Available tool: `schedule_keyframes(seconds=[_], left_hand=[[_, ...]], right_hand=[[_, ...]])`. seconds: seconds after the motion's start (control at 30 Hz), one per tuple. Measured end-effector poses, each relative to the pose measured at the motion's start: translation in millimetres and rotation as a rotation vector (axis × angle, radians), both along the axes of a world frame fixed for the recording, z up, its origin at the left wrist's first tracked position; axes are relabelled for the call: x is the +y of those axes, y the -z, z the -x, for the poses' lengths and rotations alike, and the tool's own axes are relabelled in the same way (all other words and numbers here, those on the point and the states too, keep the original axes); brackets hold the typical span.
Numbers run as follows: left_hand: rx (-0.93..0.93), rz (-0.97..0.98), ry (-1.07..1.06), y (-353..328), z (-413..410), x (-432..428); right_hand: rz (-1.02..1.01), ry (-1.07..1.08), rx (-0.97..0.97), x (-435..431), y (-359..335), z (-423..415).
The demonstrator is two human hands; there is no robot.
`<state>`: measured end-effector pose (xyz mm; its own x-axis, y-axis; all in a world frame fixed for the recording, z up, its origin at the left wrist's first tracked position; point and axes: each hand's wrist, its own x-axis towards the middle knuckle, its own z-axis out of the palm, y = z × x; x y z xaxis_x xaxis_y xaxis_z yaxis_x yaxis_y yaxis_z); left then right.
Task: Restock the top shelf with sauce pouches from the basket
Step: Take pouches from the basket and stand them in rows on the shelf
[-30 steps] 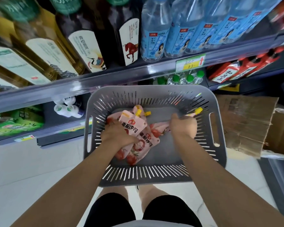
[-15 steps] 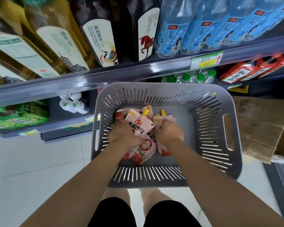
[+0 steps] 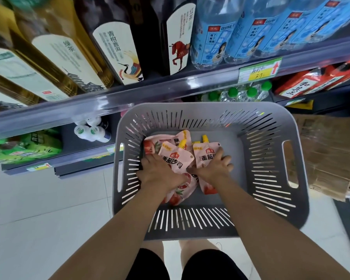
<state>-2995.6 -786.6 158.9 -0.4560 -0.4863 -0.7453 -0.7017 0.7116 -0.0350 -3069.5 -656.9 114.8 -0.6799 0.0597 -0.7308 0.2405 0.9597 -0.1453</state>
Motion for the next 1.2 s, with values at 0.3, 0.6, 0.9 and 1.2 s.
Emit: schedule_keyframes(seconds=[0.3,0.6,0.9,1.2], left_hand=[[0.062,-0.066,-0.024,-7.5,2.0,5.1],[0.37,-0.061,-0.104,-63.4,6.5,-5.1],[0.749,-0.071,-0.194,-143.1,-6.6,-4.2],[1.475,0.029,-0.292,-274.4,-13.4,3.0]], right_hand=[[-0.037,0.12,-0.012,12.2,-13.2,4.7],[0.167,0.121,0.08,22.7,-72.6,14.0],[0.289,0.077,0.333,33.0,-169.0,1.5],[0.572,0.098,0.769,3.5,-297.1,-6.1]])
